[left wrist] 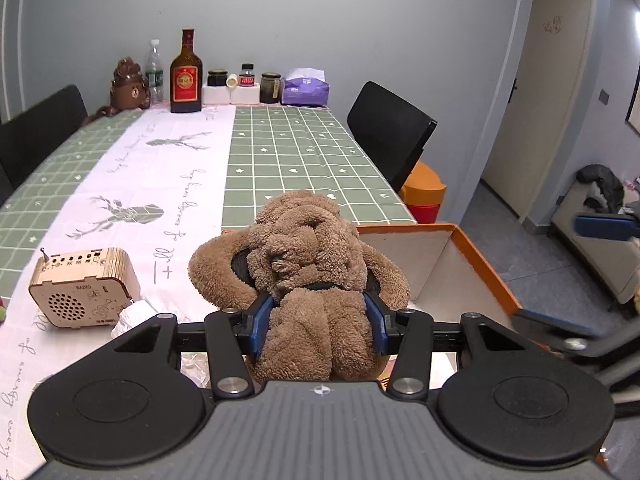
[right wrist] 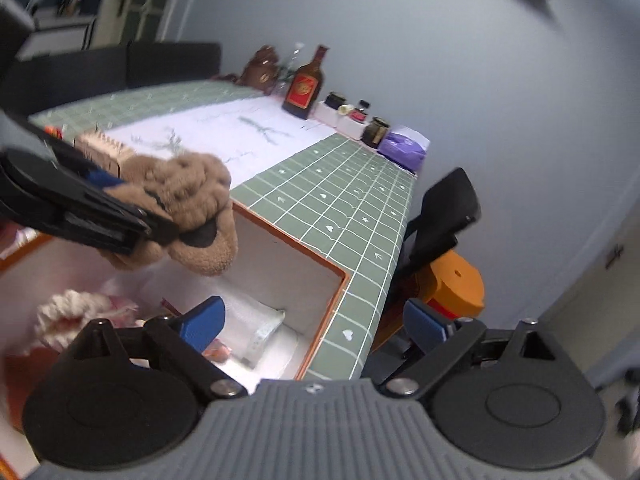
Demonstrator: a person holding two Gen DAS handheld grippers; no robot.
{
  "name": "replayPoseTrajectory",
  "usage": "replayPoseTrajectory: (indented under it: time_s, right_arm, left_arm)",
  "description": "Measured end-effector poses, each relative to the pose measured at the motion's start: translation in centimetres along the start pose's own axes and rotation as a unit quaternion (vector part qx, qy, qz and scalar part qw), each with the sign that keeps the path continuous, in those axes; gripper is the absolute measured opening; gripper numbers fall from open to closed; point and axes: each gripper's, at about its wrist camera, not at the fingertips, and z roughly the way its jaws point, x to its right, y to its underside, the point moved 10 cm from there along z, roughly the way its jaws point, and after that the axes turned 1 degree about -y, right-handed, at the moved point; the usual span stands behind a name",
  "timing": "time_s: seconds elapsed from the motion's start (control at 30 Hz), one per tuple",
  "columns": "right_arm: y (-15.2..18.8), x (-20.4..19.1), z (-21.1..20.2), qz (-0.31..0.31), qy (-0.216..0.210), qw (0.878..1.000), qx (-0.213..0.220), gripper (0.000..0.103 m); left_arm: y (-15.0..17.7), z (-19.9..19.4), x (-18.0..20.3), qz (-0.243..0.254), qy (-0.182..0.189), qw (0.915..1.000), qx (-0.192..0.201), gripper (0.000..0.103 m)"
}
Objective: Organize soft objects
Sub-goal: 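Lower the brown bear into the orange box with the left tool and release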
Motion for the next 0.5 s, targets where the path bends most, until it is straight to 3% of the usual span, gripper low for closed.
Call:
replayPoseTrajectory:
  time_s: [0.1, 0.2, 0.27, 0.5]
  right_arm:
    - [0.5, 0.2, -1.5, 0.049, -0.001, 0.999, 0.010, 0.094]
    - [0.4, -0.2, -2.6, 0.077, -0.013, 0.997, 0.017, 0.094]
    - [0.2, -0.6, -3.5, 0.087, -0.024, 0.996, 0.024, 0.094]
    - [0.0, -1.8, -5.4, 0.094, -0.034, 0.994, 0.036, 0.094]
  left_arm:
    - [0.2, 0.2, 0.6, 0.013, -0.014, 0.9998, 0.002, 0.060]
    - [0.1, 0.3, 0.6, 0.003, -0.014, 0.9999, 0.003, 0.072]
    - [-0.1, -0.1, 0.7, 0.008, -0.007, 0.9998, 0.014, 0.094]
    - [-1.4, -2.6, 0.2, 0.006, -0.027, 0.9985, 0.046, 0.094]
